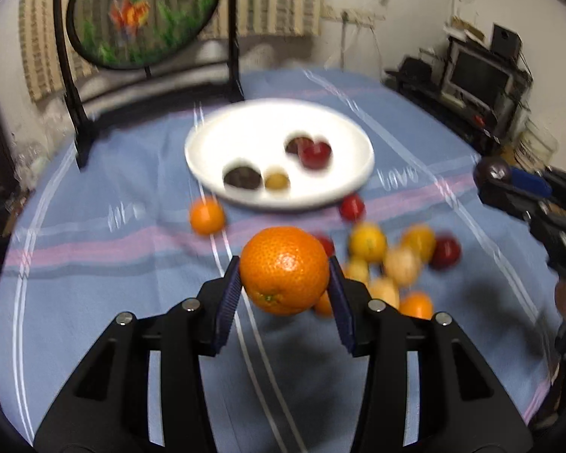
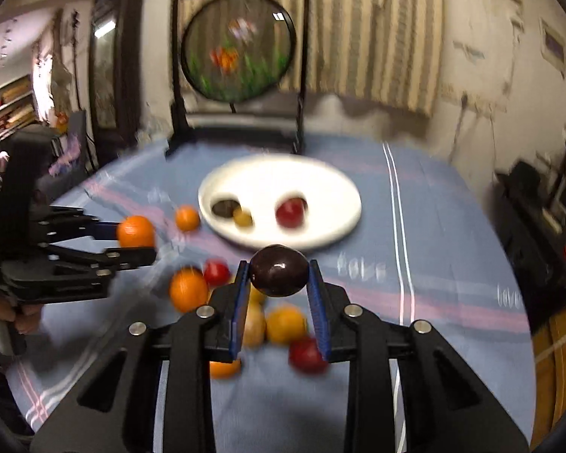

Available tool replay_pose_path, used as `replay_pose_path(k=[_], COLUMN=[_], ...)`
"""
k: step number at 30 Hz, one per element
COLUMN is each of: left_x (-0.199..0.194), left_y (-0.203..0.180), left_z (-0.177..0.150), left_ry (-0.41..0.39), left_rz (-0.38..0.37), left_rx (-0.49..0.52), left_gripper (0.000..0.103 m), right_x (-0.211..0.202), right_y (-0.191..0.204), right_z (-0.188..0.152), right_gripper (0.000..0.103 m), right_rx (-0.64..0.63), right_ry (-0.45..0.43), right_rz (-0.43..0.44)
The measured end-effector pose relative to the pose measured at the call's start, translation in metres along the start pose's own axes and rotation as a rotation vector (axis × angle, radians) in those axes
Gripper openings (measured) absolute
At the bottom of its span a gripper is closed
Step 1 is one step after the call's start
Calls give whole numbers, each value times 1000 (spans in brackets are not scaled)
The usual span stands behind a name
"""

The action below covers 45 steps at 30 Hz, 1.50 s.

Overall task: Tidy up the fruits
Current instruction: 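Carry the orange and plum onto the white plate and release both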

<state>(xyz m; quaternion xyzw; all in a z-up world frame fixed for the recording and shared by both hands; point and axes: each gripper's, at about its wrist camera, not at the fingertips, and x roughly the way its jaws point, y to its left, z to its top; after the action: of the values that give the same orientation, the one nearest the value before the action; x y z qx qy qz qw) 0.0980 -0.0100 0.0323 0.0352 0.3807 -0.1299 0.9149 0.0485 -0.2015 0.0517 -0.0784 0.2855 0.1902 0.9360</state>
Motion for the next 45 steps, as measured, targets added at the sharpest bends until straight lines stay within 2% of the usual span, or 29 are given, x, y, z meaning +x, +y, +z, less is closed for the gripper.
replay_pose_path(k=[4, 7, 11, 16, 17, 19, 21, 27, 32, 35, 36, 45], left_x=[20, 46, 80, 109, 113, 113, 110, 91, 66, 52, 49, 48], left_y=[4, 13, 24, 35, 37, 39, 38, 38, 43, 50, 53, 70], left_z=[34, 53, 63, 68, 70, 71, 73, 74, 64, 52, 47, 0], left_ry=[-9, 6, 41, 77, 81, 59, 37, 5, -25, -28, -26, 47], left_rz=[-7, 22, 53, 54, 53, 55, 53, 52, 62, 82, 86, 122], left_rx=[-30, -47, -62, -91, -104, -122, -113, -126, -121, -119, -121, -125], left_gripper=[45, 45, 45, 46, 48, 67, 70, 73, 79, 80, 80, 80], right_x=[29, 64, 104, 143, 150, 159, 163, 149, 120, 96, 89, 42], right_y=[1, -4, -14, -23, -24, -24, -23, -28, -39, -48, -51, -46], right_z=[20, 25, 29, 31, 33, 31, 29, 28, 19, 7, 4, -37], right_gripper=[30, 30, 30, 31, 31, 31, 36, 38, 38, 49, 53, 56], right_rx=[-31, -29, -22, -16, -19, -35, -50, -14, 39, 72, 79, 117], right_ry=[0, 56, 115, 184, 196, 220, 224, 198, 189, 179, 175, 184], right_rz=[-4, -10, -22, -23, -25, -43, -60, -45, -29, -46, -53, -50])
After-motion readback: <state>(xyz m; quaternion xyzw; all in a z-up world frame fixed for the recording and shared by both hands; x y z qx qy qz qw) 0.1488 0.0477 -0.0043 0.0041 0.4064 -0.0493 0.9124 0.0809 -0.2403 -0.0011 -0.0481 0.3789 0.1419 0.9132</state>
